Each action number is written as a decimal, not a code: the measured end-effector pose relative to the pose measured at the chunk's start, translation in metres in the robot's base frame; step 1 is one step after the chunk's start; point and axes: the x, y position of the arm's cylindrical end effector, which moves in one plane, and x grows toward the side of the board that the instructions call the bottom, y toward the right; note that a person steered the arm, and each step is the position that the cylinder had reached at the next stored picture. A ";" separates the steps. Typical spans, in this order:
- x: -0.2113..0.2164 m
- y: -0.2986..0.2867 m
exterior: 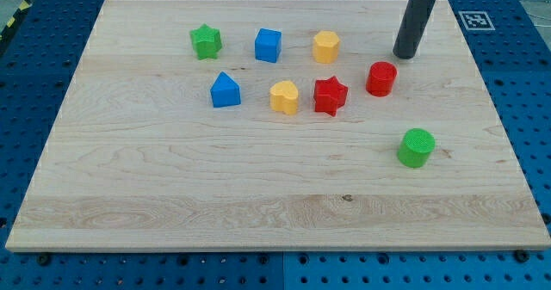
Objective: Push the red circle into the red star
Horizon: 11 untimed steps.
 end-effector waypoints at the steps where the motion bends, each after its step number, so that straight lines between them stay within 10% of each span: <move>1: 0.001 0.001; 11: 0.089 -0.082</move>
